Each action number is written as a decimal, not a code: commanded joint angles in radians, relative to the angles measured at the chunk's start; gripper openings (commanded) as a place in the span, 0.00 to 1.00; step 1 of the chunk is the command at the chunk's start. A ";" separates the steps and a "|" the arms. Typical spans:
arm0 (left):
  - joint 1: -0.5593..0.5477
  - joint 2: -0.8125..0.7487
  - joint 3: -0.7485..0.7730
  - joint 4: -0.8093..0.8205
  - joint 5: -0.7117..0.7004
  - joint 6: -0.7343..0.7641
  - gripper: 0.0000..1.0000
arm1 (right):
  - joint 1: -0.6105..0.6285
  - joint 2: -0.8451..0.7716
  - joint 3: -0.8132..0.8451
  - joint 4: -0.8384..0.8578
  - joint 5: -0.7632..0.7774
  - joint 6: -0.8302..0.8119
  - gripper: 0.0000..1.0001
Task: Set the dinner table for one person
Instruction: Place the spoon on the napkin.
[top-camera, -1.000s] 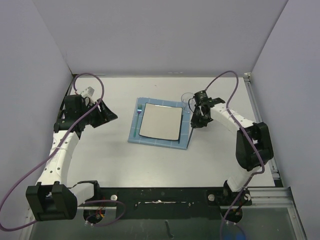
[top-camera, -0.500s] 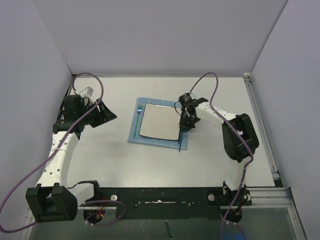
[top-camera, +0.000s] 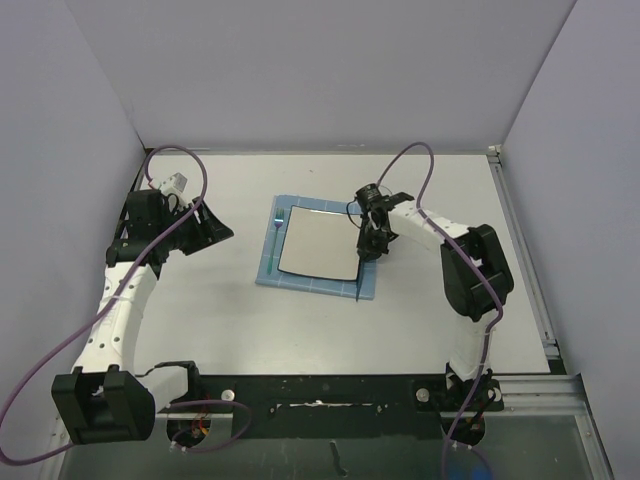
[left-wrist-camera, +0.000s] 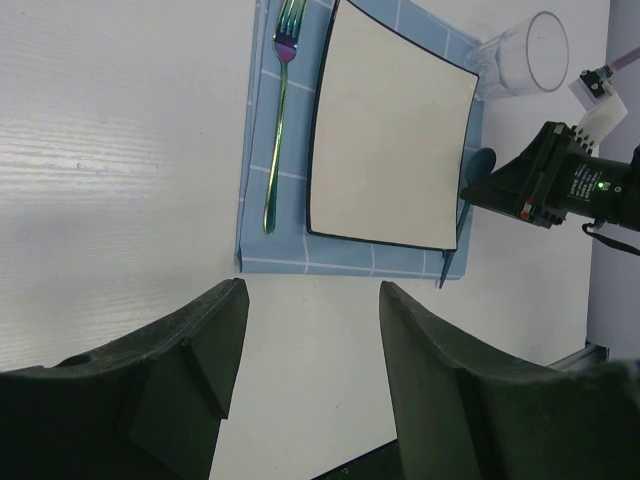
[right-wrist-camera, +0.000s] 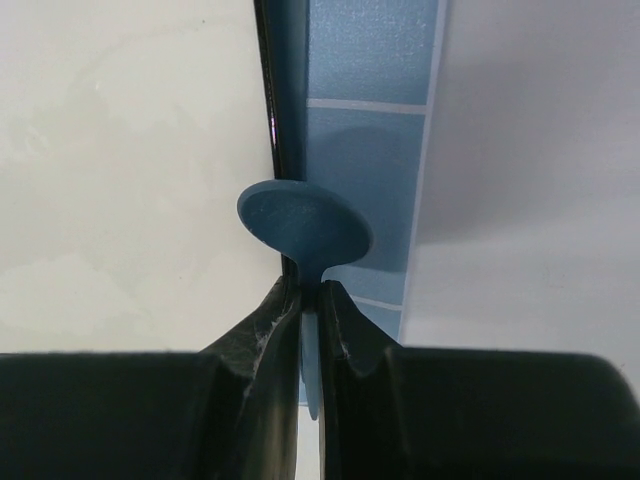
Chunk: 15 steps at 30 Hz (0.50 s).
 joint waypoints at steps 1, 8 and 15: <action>0.008 0.008 0.008 0.050 0.005 0.004 0.53 | -0.025 0.001 0.039 -0.005 0.044 0.007 0.00; 0.008 0.012 0.007 0.053 0.004 0.003 0.53 | -0.051 0.005 0.023 -0.009 0.048 0.002 0.00; 0.008 0.017 0.003 0.067 0.011 -0.009 0.53 | -0.060 0.031 0.034 -0.003 0.037 -0.005 0.00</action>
